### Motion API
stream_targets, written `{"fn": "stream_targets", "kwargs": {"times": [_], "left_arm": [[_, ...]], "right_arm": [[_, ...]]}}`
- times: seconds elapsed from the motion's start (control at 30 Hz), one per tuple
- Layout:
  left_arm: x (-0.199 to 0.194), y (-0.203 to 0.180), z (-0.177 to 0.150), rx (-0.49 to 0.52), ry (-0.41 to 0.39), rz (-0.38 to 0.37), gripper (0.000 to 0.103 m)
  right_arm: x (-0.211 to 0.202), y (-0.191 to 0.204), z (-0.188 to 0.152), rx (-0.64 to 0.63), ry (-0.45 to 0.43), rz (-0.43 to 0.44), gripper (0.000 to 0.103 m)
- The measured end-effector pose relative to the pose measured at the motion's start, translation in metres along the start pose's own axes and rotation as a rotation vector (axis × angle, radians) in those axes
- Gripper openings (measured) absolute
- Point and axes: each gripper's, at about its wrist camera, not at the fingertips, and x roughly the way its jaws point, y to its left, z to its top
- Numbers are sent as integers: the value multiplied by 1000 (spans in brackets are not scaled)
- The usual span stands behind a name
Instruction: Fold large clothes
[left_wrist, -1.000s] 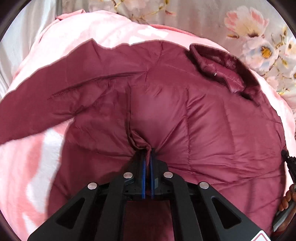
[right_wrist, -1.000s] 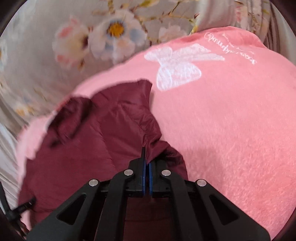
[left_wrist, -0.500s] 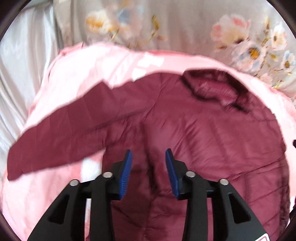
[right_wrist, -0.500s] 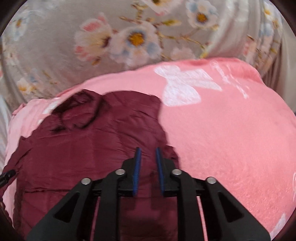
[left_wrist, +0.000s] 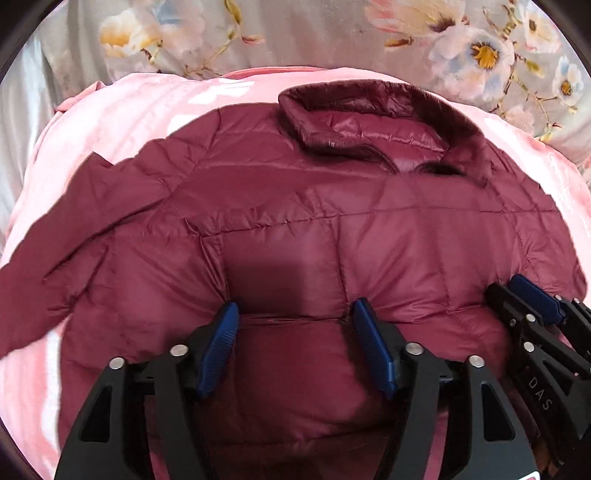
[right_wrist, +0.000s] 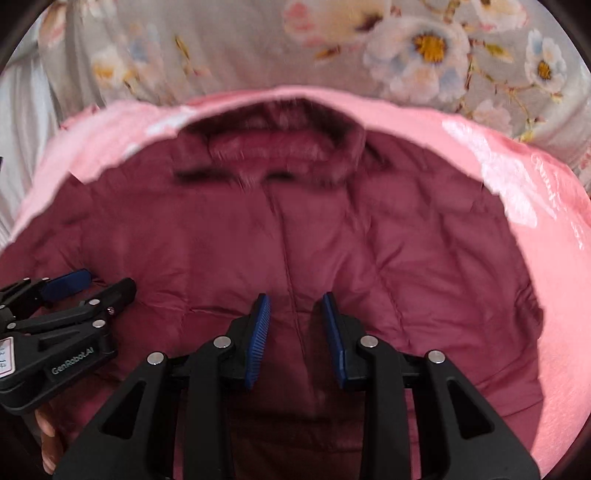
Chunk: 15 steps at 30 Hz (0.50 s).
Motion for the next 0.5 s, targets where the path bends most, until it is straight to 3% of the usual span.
{"fn": "stream_targets", "kwargs": {"times": [0.23,0.5], "left_arm": [[0,-3,-9,13,-45,36,74],[1,-2,-10,2,-46,63,83]], "right_arm": [[-1,13,-2,-52,-17,-80,30],[0,12,-2,-45,-17,-116,41]]}}
